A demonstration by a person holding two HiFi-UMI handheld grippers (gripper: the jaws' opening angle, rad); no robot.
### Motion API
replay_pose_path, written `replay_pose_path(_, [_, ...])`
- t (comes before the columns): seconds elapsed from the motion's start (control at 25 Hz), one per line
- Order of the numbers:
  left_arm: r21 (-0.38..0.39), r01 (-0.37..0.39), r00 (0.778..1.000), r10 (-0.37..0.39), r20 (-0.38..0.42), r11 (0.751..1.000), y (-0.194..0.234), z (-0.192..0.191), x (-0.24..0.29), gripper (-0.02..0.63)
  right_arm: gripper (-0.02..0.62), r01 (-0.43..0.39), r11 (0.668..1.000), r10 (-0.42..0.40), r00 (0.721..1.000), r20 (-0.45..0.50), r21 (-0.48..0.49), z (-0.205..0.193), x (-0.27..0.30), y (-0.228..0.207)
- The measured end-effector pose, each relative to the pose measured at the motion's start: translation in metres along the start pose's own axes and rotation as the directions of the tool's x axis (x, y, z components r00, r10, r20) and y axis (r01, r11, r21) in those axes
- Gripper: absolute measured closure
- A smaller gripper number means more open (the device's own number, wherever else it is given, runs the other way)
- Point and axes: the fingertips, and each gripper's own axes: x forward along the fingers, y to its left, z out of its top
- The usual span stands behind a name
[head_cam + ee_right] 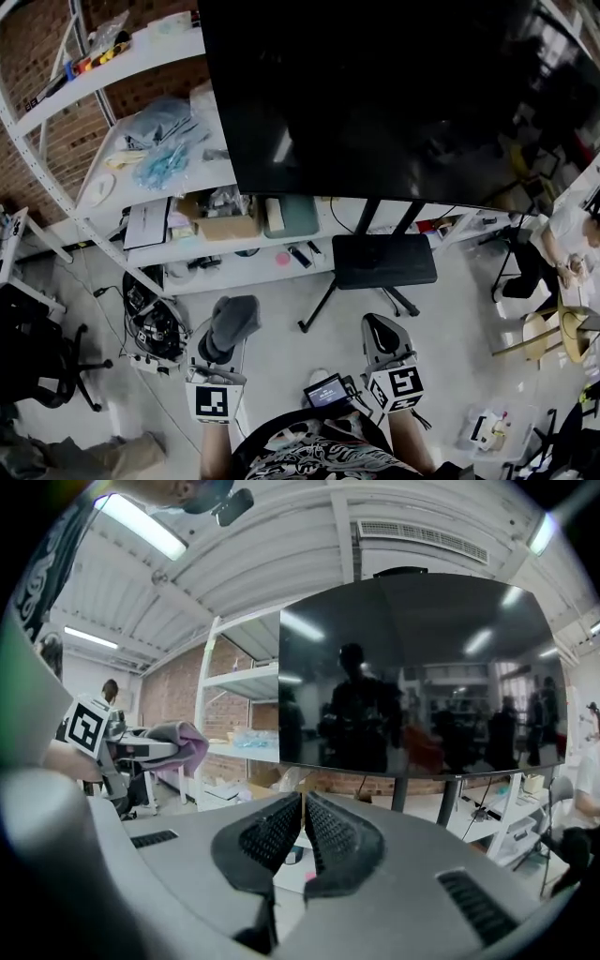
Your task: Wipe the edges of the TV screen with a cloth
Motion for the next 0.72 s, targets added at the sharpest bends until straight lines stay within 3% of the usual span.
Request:
replay_pose_path(0.16, [0.062, -0.015, 0.997, 0.019, -0.070, 0.998, 0.015, -0.010, 0.042, 0.436, 0.560, -0.009, 1.000, 0.009, 1.000, -0.010, 0.014, 0.002, 0.026, -0.028])
replay_pose_path(0.32, [0.061, -0.054, 0.997, 0.058, -0.060, 0.997, 0.026, -0.010, 0.094, 0.437, 0.560, -0.020, 0.999, 0.021, 1.000, -0.021, 0.043, 0.002, 0.053, -0.060])
replay_pose_path(0.48, [0.170, -0.053, 0.990, 0.074, -0.121, 0.984, 0.030, -0.015, 0.128, 0.436, 0.560, -0.054, 0.998, 0.055, 0.998, -0.041, 0.044, -0.002, 0.078, -0.077])
replay_pose_path(0.72, [0.143, -0.072, 0.985, 0.094, -0.146, 0.987, 0.048, -0.029, 0.157, 0.436, 0.560, -0.093, 0.995, 0.095, 0.994, -0.048, 0.027, 0.005, 0.121, -0.077])
